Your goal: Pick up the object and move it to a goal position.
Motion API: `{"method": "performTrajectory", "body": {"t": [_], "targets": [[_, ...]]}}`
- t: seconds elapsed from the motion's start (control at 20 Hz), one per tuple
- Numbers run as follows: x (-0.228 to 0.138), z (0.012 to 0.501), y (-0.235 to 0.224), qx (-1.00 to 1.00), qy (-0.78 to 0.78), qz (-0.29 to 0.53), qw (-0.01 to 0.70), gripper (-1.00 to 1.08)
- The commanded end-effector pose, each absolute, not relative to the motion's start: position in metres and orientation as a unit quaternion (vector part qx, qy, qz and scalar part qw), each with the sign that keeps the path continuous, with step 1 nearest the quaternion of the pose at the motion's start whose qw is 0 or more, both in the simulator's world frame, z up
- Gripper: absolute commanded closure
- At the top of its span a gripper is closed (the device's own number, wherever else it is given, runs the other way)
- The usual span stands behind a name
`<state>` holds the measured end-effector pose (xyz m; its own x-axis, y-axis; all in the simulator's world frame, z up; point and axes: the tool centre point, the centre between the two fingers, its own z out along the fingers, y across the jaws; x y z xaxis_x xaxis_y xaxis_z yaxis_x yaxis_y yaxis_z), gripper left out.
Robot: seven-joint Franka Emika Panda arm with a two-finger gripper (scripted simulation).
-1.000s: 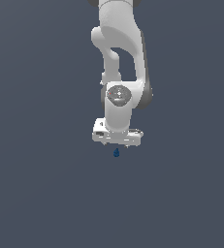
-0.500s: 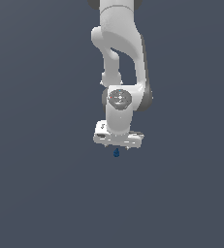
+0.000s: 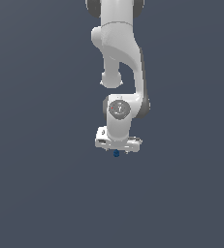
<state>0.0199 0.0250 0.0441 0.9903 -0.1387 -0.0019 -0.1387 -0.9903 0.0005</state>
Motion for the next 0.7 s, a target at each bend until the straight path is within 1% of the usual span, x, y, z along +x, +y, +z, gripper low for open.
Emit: {"method": "performTrajectory", "body": {"t": [0.0, 0.05, 0.65], "targets": [[0.0211, 0.0423, 0.0251, 0.998, -0.070, 0.000, 0.000, -0.92], [0.0211, 0.0423, 0.0251, 0.998, -0.070, 0.000, 0.000, 1.08], [0.0208, 0.0432, 0.0255, 0.998, -0.070, 0.000, 0.000, 1.08]]}}
